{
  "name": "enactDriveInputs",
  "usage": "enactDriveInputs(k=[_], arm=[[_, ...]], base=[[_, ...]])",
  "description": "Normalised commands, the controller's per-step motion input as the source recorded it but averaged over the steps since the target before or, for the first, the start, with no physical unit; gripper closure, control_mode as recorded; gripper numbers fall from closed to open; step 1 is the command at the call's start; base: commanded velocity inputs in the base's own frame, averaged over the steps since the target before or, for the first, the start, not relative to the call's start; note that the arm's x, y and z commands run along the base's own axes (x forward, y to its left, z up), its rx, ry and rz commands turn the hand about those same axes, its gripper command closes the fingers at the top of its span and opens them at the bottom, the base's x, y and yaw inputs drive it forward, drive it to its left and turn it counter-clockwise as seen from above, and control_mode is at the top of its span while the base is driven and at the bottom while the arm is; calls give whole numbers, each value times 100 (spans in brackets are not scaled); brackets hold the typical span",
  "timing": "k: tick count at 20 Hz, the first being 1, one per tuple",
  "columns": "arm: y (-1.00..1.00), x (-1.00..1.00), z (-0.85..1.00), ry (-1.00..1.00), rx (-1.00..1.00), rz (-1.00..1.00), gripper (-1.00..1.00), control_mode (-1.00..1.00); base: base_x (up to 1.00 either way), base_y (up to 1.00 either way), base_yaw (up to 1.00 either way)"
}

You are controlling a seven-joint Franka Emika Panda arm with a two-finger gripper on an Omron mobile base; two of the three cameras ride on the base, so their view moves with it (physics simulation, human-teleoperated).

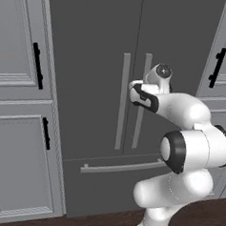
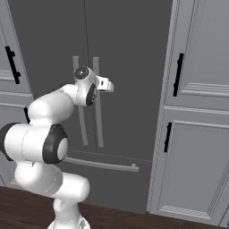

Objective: Take the strawberry from the fridge and place it on top of the pancake, located on the dining counter.

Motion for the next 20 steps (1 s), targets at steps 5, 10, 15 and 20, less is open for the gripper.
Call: enactDriveInputs(k=[5, 10, 15, 20], arm=[[0, 56, -9, -5, 0, 0, 100, -100], [0, 40, -8, -7, 0, 0, 100, -100], [-22, -28, 0, 2, 0, 0, 100, -100], [-68, -93, -5, 0, 0, 0, 100, -100]], base=[[0, 0, 0], [0, 0, 0], [0, 0, 0], [0, 0, 0]])
